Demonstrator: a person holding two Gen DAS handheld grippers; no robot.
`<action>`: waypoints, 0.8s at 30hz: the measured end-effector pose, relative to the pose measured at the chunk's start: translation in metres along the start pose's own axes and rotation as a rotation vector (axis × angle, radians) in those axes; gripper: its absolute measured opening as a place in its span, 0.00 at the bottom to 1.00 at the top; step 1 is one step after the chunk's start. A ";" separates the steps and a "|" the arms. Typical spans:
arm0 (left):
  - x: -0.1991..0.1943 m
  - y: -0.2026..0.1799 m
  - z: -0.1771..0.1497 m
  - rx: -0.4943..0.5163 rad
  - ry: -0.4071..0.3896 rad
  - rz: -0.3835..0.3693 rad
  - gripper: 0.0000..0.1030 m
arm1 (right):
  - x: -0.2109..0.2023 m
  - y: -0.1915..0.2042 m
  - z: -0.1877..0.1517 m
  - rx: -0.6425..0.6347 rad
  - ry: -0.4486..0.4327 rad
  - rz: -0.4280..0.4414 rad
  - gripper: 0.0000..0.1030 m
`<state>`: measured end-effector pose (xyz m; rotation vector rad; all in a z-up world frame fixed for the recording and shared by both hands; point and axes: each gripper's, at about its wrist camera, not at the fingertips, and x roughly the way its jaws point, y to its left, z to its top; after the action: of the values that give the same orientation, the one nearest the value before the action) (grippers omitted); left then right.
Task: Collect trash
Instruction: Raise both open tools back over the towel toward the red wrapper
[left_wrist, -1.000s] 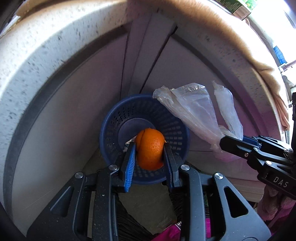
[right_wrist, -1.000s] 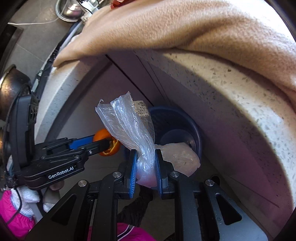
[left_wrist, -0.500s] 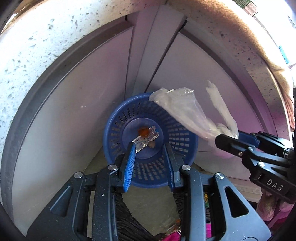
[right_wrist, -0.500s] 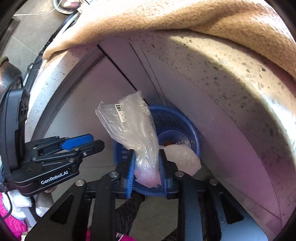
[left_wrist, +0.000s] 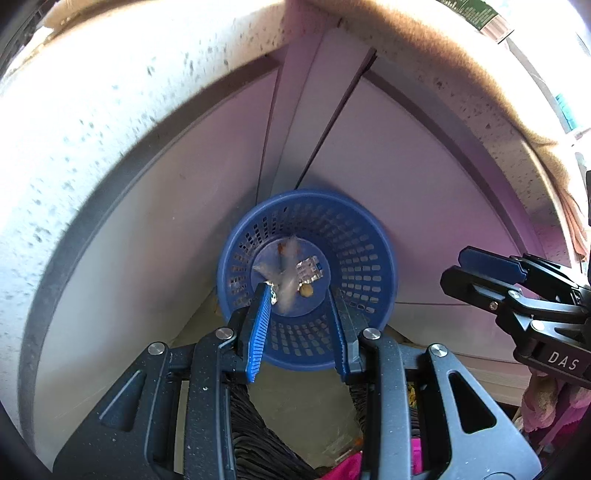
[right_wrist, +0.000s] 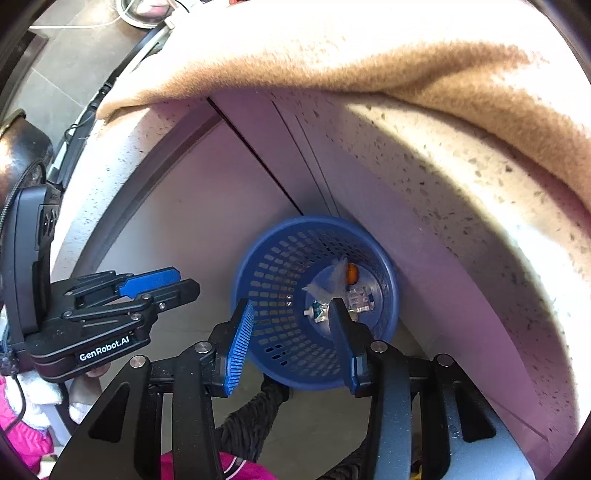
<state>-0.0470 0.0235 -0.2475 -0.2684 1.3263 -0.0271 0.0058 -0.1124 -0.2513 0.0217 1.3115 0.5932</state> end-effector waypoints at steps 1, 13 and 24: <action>-0.003 -0.001 0.001 0.003 -0.006 0.001 0.29 | -0.003 -0.001 -0.001 -0.005 -0.002 0.003 0.39; -0.048 -0.005 0.021 0.048 -0.109 0.017 0.39 | -0.049 0.012 0.001 -0.114 -0.070 0.009 0.52; -0.097 -0.012 0.056 0.093 -0.230 0.016 0.47 | -0.099 0.007 0.013 -0.178 -0.140 0.003 0.52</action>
<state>-0.0157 0.0382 -0.1407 -0.1765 1.0950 -0.0427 0.0017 -0.1436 -0.1566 -0.0796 1.1197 0.6964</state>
